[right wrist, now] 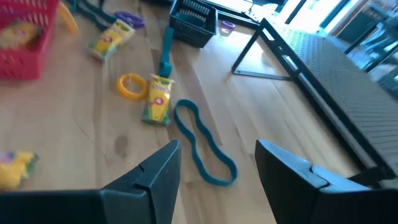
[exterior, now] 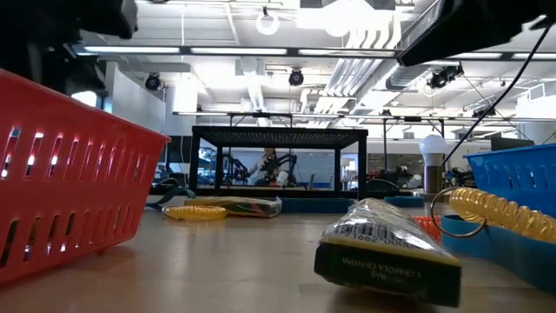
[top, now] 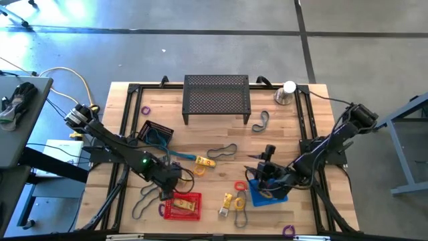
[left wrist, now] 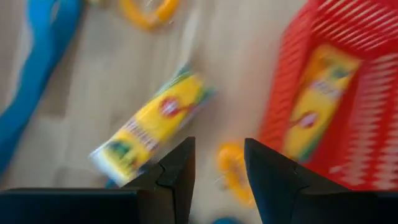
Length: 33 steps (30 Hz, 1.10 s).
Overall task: Pick & Place Office Desk Supplies
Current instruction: Put the blue rubber band into the black bin
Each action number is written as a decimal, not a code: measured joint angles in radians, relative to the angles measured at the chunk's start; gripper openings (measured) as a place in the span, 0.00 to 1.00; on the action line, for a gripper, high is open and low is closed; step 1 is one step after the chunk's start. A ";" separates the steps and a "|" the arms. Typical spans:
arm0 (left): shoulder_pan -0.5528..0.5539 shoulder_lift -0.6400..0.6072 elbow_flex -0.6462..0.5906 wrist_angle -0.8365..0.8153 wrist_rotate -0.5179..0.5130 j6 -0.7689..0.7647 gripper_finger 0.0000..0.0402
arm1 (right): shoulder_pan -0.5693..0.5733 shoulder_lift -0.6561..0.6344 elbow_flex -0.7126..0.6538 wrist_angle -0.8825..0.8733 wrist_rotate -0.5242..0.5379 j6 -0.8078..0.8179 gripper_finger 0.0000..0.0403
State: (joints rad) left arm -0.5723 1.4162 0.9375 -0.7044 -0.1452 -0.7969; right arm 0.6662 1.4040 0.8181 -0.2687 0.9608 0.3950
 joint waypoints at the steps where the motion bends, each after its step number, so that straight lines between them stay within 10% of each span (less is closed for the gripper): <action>1: 0.004 -0.003 0.000 -0.030 -0.026 0.015 0.33 | -0.009 0.000 0.000 0.020 -0.014 0.000 0.49; 22: 0.223 -0.036 -0.004 -0.022 -0.044 0.647 0.33 | -0.050 0.047 0.001 0.426 -0.157 0.007 0.49; 33: 0.306 -0.209 -0.227 0.318 0.084 0.771 0.33 | -0.072 0.153 0.000 0.595 -0.152 -0.026 0.49</action>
State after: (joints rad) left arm -0.2660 1.2071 0.7108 -0.3865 -0.0614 -0.0263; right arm 0.5946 1.5572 0.8181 0.3262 0.8087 0.3692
